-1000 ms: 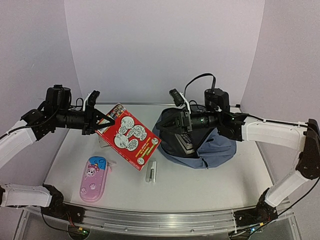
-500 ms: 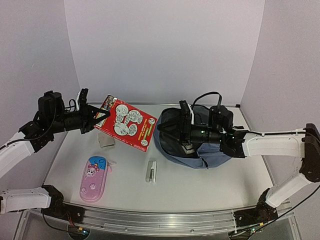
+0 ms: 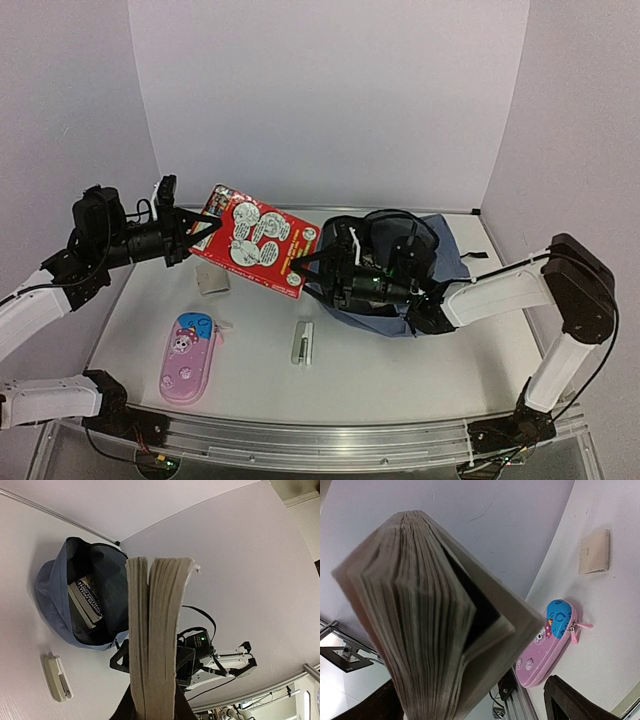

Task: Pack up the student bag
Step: Pick up the book from the center of the board.

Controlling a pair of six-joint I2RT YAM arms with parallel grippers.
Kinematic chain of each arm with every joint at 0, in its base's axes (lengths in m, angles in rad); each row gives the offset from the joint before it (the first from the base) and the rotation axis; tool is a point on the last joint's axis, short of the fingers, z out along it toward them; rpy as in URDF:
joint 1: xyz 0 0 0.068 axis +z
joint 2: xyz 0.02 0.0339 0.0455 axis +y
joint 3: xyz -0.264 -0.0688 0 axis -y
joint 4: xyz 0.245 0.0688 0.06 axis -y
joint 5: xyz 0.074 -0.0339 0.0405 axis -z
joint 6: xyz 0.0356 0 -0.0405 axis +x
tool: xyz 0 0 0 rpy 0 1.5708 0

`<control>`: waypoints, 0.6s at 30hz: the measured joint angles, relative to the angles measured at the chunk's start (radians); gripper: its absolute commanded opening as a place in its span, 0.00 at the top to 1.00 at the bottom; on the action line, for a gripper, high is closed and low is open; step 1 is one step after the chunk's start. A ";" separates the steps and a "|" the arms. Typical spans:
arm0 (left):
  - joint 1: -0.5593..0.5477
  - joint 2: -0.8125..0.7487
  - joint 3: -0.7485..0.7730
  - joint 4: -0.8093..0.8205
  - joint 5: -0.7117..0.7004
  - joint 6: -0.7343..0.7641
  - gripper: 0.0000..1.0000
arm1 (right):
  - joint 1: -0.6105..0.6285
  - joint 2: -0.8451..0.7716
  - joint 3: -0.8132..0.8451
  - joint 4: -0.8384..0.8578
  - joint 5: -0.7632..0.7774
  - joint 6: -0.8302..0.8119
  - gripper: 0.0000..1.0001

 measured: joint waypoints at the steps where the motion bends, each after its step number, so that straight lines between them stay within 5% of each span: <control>1: 0.000 -0.006 -0.002 -0.001 0.000 0.000 1.00 | 0.000 0.008 0.007 0.014 -0.003 0.008 0.13; 10: 0.002 -0.035 -0.004 -0.018 0.012 0.017 0.97 | 0.001 0.020 0.066 0.116 -0.019 0.057 0.73; 13: 0.005 -0.032 -0.003 -0.025 0.022 0.031 0.58 | 0.000 0.024 0.067 0.130 -0.023 0.063 0.98; 16: 0.011 -0.023 0.010 -0.074 0.040 0.065 0.17 | 0.000 0.024 0.067 0.123 -0.023 0.056 1.00; 18: 0.009 -0.012 0.025 -0.111 0.064 0.089 0.03 | 0.000 0.023 0.067 0.098 -0.021 0.041 1.00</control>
